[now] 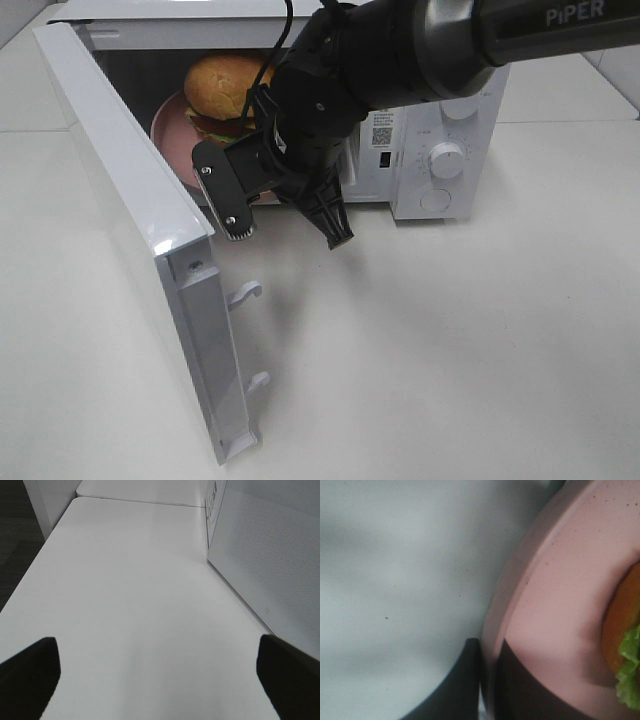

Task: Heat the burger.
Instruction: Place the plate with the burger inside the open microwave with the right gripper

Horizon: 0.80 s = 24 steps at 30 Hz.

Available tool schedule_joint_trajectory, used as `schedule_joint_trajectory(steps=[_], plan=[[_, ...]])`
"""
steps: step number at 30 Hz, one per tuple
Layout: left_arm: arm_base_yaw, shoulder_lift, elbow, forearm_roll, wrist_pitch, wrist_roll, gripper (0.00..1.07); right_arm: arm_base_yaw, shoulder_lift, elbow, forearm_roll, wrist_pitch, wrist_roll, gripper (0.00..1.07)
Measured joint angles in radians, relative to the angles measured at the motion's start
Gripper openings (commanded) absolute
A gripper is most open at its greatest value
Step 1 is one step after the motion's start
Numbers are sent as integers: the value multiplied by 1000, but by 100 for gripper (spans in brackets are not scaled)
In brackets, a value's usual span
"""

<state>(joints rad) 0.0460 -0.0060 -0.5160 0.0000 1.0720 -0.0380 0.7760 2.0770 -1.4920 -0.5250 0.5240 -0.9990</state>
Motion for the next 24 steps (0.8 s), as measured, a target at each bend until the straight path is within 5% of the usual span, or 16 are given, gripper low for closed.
schedule_joint_trajectory(steps=[24], plan=[[0,0,0,0,0,0,102,-32,92,-168,46,55,-34,0]])
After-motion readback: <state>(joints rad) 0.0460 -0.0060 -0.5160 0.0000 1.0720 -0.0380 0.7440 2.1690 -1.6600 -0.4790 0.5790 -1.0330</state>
